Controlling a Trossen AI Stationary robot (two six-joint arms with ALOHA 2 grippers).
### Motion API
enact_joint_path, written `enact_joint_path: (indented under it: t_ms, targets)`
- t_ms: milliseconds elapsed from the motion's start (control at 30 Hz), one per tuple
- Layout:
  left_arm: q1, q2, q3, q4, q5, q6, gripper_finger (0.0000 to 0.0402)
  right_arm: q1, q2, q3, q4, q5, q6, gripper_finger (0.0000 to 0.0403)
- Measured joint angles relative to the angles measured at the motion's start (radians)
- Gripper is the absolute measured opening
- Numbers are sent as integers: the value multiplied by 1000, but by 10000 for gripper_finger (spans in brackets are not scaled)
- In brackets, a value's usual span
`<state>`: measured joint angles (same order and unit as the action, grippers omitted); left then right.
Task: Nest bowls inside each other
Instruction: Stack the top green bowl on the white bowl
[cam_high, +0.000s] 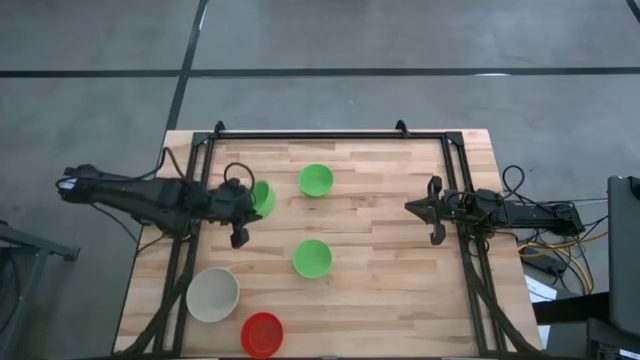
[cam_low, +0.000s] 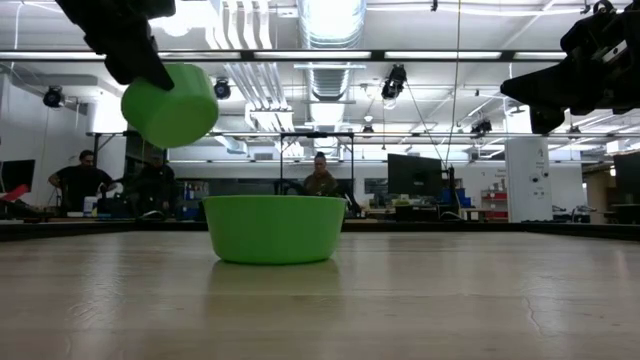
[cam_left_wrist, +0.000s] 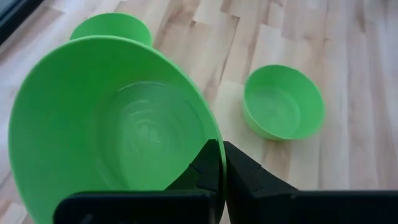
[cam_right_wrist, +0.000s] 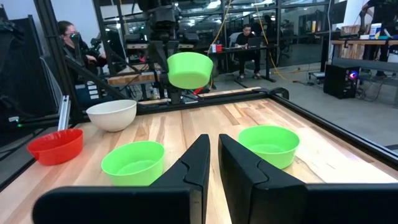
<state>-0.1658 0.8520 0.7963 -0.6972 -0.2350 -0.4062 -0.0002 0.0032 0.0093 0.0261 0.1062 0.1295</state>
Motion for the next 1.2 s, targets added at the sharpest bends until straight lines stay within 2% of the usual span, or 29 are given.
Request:
enact_joint_path:
  t_ms: [233,567,800,1200]
  targets:
    - [-111,0,0,-54,-80,-82,8,0,0,0,0,0,-1,34]
    - [-216,0,0,-80,-81,-132,8,0,0,0,0,0,-1,34]
    - [-314,0,1,-136,-88,-234,9,0,0,0,0,0,-1,34]
    - [-495,2,47,-222,-199,-415,11,0,0,0,0,0,-1,34]
